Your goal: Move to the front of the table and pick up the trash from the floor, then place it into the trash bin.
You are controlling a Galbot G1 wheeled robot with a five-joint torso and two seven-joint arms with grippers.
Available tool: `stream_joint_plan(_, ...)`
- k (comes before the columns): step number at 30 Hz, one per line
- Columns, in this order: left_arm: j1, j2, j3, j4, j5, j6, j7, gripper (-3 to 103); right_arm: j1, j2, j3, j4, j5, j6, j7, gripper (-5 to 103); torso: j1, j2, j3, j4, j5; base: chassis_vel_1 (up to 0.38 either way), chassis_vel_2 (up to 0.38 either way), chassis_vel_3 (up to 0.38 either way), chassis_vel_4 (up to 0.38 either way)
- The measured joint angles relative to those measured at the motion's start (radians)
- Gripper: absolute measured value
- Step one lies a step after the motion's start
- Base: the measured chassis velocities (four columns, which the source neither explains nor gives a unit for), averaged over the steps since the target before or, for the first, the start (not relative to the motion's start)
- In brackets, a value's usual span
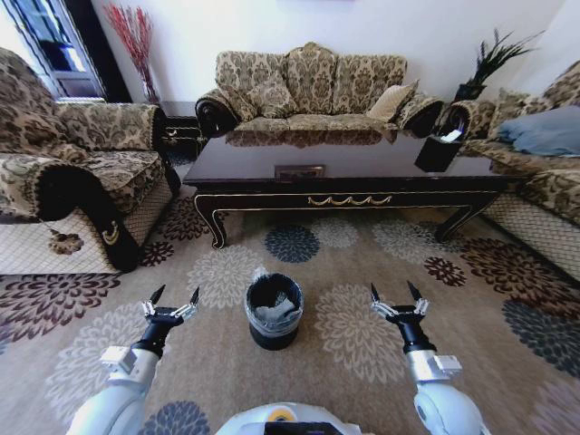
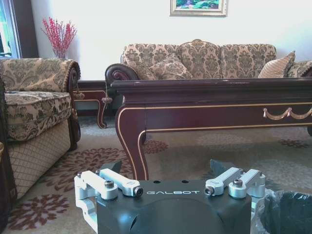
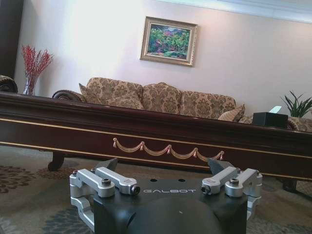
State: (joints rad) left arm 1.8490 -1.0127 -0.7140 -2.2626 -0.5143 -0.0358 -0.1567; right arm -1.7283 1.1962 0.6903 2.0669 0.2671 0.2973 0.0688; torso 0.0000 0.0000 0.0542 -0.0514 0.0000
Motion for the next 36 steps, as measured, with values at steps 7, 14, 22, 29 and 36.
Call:
stream_joint_plan(7,0.000,0.001,0.000,0.000,-0.003,0.004,-0.002,100,0.000,0.000,-0.001,0.001,0.003,-0.002,0.000,100,0.000,0.000,0.000,0.0000,0.0000,0.000,0.000,0.000,0.000)
stream_joint_plan(14,-0.002,0.002,0.001,0.000,-0.004,0.006,-0.003,100,0.000,0.000,-0.001,0.002,0.004,-0.003,0.000,100,0.000,0.000,0.000,0.0000,0.0000,0.000,0.000,0.000,0.000)
stream_joint_plan(22,-0.003,0.003,0.002,0.000,-0.005,0.007,-0.003,100,0.000,0.000,-0.001,0.002,0.005,-0.004,0.000,100,0.000,0.000,0.000,0.0000,0.0000,0.000,0.000,0.000,0.000)
stream_joint_plan(29,-0.003,0.003,0.003,0.000,-0.006,0.007,-0.004,100,0.000,0.000,-0.001,0.003,0.005,-0.004,0.000,100,0.000,0.000,0.000,0.0000,0.0000,0.008,-0.006,-0.005,0.005)
stream_joint_plan(36,-0.003,0.003,0.003,0.000,-0.006,0.008,-0.004,100,0.000,0.000,-0.001,0.003,0.005,-0.005,0.000,100,0.000,0.000,0.000,0.0000,0.0000,0.108,-0.125,-0.117,0.119)
